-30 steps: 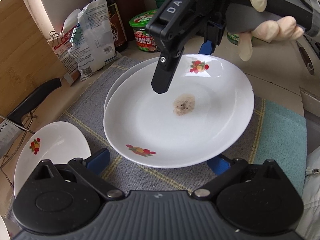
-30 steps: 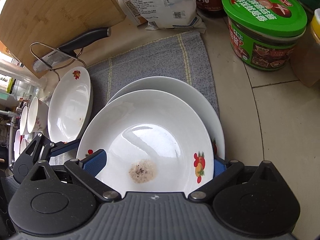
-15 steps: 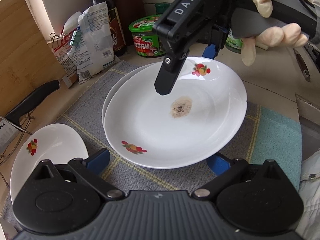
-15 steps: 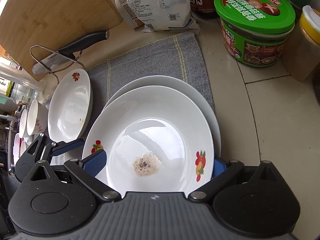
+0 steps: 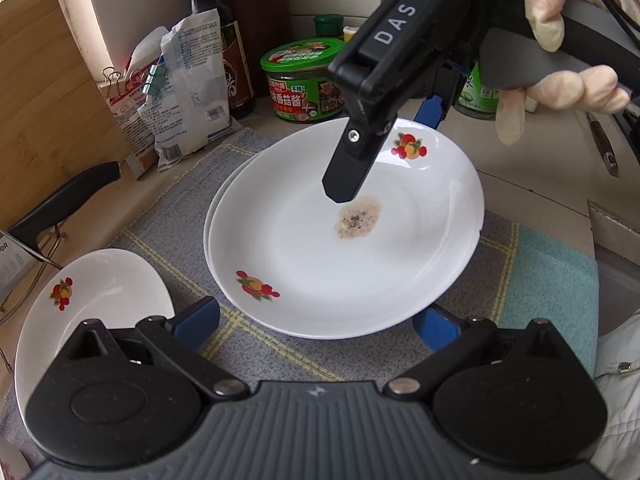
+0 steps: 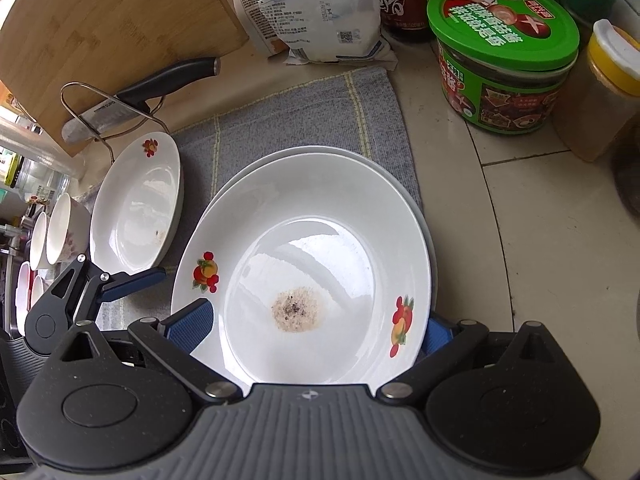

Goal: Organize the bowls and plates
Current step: 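Carry the stained white plate with the right gripper over the other plate, then lower the stained plate onto the plate and open the right gripper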

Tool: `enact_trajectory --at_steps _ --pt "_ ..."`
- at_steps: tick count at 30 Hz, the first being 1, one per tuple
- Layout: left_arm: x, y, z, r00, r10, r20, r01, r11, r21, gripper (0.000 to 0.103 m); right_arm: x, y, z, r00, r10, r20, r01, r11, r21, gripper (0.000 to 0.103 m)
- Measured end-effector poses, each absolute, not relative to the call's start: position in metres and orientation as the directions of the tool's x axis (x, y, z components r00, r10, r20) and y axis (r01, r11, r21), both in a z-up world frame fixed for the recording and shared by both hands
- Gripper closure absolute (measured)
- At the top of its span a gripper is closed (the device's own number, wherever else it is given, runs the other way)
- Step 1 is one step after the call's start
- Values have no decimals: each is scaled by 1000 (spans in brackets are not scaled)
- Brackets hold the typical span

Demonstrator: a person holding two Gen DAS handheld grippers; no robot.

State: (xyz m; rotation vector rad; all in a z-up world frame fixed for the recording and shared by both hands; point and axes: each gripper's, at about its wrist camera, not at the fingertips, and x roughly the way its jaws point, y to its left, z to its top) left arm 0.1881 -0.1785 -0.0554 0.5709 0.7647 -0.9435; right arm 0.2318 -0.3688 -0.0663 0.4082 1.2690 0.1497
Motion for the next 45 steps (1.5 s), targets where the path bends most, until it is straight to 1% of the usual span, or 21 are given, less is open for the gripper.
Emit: enact_trajectory --at_steps 12,22,39,45 --pt "189 -176 -54 368 -509 -778 866 492 87 1 226 -355 -65 319 256 -912 79 952 295 0" --pt "187 -174 -53 375 -510 -774 858 507 82 1 219 -351 -64 344 217 -914 83 962 259 0" --pt "183 -172 -55 389 -502 -772 849 522 89 1 207 -348 -62 352 180 -919 83 971 222 0" --pt "183 -169 -55 401 -507 -763 832 551 71 1 200 -352 -64 369 182 -912 92 969 230 0"
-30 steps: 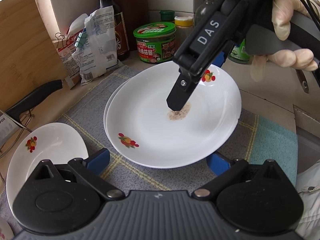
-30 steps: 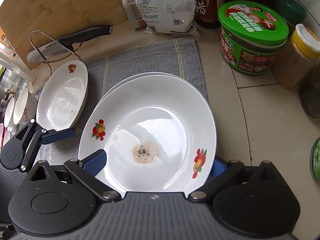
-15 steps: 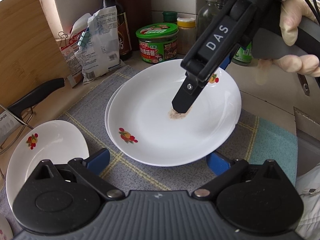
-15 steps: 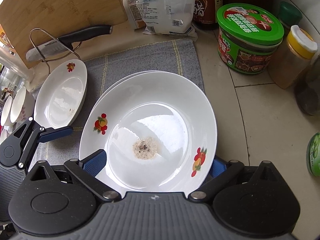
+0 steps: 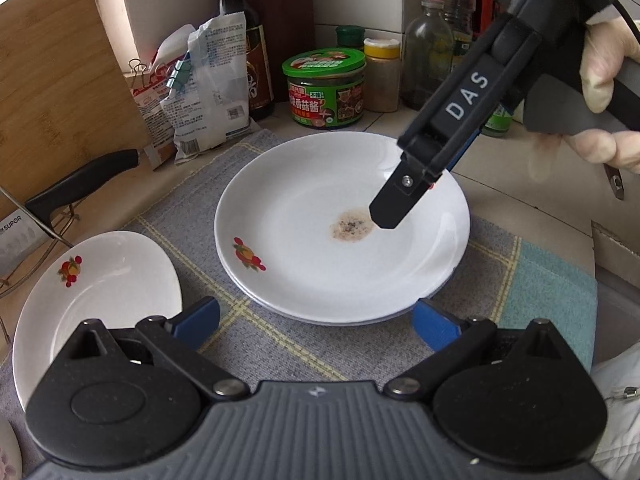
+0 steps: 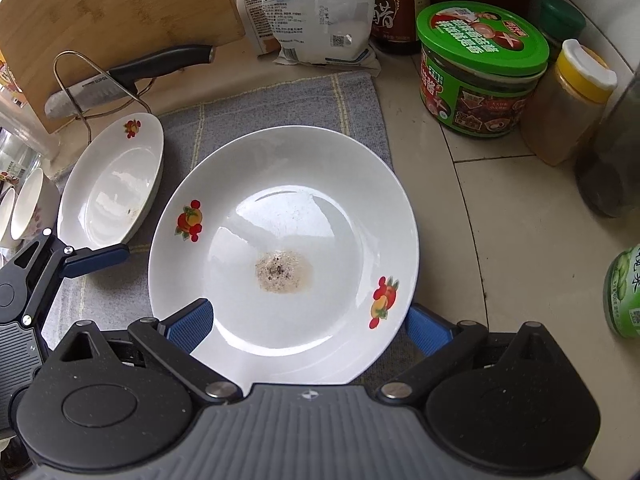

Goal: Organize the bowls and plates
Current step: 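Lower the stained plate onto the plate and open the right gripper, then move the right gripper to the fruit-decal plate rim and close it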

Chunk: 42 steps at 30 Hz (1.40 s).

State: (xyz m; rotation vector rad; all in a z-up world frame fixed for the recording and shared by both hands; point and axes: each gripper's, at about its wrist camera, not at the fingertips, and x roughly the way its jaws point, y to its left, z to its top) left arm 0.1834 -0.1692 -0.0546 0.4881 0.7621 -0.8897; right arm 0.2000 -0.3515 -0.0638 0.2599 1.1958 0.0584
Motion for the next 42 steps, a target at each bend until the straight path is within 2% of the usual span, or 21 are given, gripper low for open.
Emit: enact_trajectory --at_steps 6,11,19,23,29,42 --pt "172 -158 -48 457 -528 -716 785 617 46 1 182 -346 -54 494 155 -856 31 980 195 0" --pt "158 -140 -41 551 -502 -666 683 730 16 1 175 -336 -49 578 155 -801 -37 986 164 0" --pt "143 -98 -29 705 -331 -628 450 893 35 1 180 -298 -47 617 251 -746 -195 967 164 0" --pt "146 -70 -35 719 -277 -637 384 923 33 1 183 -271 -47 625 279 -729 -241 957 160 0" --pt "150 -33 -51 712 -255 -655 395 916 73 1 194 -229 -50 626 240 -742 -233 966 115 0" --pt "180 -8 -78 615 -358 -702 549 834 56 1 210 -179 -49 616 124 -778 -131 990 54 0"
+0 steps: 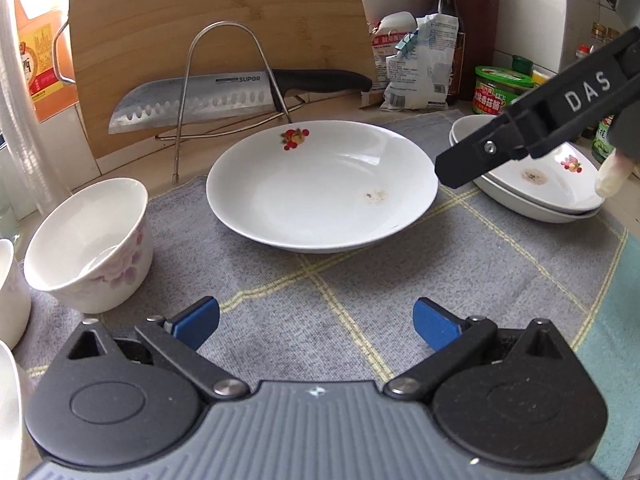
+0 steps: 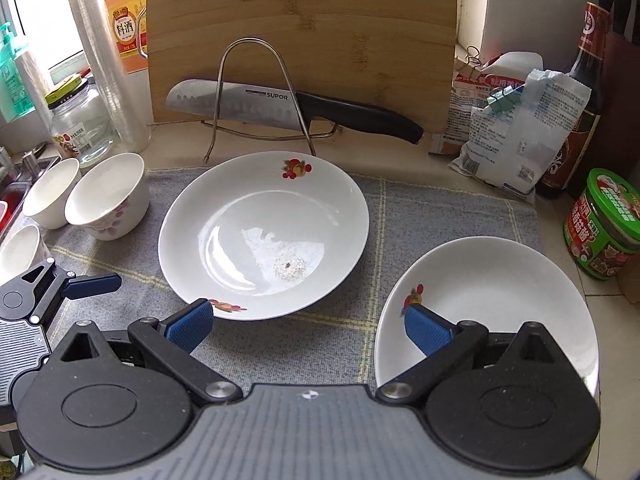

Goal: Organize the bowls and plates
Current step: 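Move the right gripper to the fruit-decal plate rim and close it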

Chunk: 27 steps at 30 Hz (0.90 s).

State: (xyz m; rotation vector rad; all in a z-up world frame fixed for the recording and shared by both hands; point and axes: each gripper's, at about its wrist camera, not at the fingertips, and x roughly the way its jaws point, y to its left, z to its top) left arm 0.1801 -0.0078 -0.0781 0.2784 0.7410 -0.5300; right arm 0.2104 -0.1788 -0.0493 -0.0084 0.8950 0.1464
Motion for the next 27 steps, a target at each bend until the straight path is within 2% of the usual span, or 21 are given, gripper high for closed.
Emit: enact_trajectory --at_steps 4,8,10,27 --pt "188 -13 -80 607 -382 -698 567 822 43 1 222 -175 -48 607 106 -788 -143 989 23 0" --pt "199 -20 -90 589 -348 -729 558 828 56 0 242 -172 -51 591 125 -797 -199 980 6 0" --pt "202 -17 -91 576 -361 -733 541 841 12 1 256 -172 -55 574 140 -806 -221 975 12 0" --pt "218 -27 -91 599 -325 -732 490 871 14 0 353 -166 -94 392 271 -879 -397 912 104 0"
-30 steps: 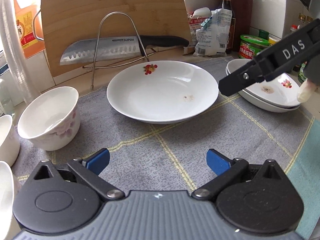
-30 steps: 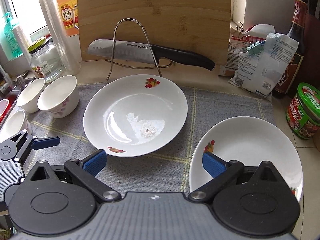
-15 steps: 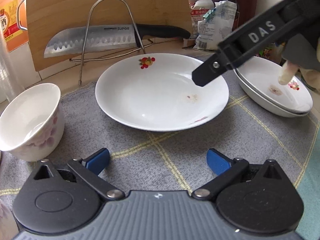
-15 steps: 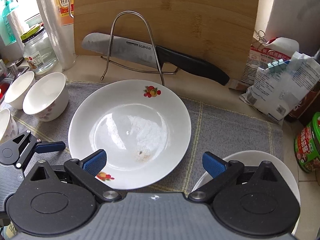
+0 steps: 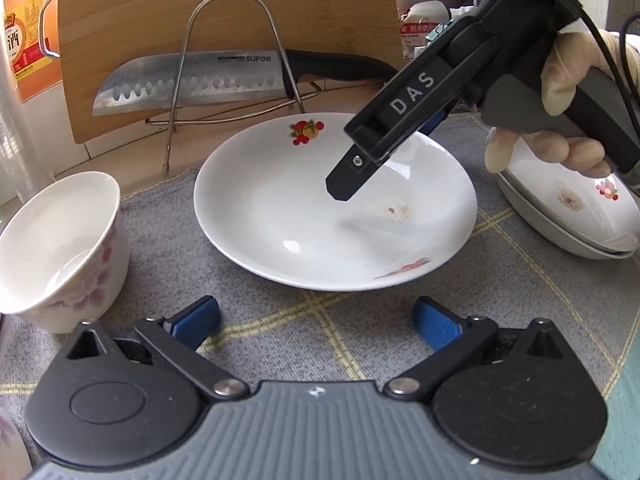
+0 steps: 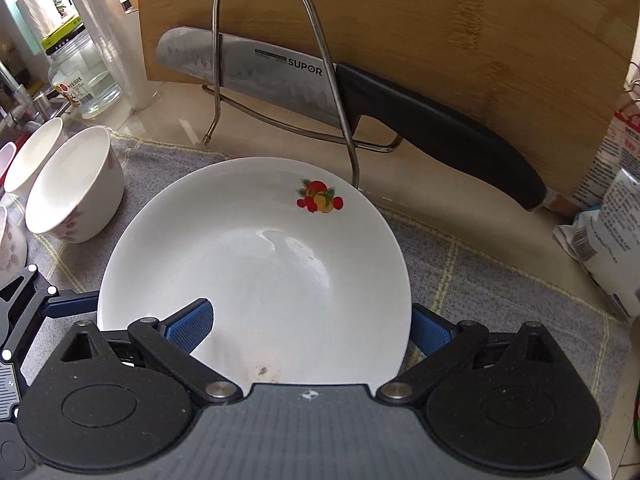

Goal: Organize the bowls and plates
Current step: 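Move the right gripper to the fruit-decal plate rim and close it, then lift the fruit-decal plate off the mat with the right gripper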

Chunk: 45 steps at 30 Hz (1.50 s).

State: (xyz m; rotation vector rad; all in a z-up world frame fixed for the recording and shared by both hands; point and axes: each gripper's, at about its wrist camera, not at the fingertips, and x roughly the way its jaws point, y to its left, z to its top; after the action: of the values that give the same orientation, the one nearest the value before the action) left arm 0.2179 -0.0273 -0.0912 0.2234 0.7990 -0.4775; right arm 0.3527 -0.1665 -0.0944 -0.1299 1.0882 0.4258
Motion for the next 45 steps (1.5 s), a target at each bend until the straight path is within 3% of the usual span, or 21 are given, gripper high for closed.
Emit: enact_trajectory --at_steps 10,21,32,45 --pt "222 -26 -92 600 -345 -722 511 859 14 0 366 -169 -97 327 325 -887 -403 897 180 0" --pt "230 -24 -94 589 -385 -710 558 829 13 0 360 -166 -102 370 305 -878 -478 872 102 0" --pt "233 -24 -93 572 -421 -704 605 796 16 0 379 -184 -99 330 411 -850 -470 852 230 0" --pt "232 -27 -91 579 -440 -687 645 762 55 0 386 -175 -98 273 454 -848 -523 810 265 0"
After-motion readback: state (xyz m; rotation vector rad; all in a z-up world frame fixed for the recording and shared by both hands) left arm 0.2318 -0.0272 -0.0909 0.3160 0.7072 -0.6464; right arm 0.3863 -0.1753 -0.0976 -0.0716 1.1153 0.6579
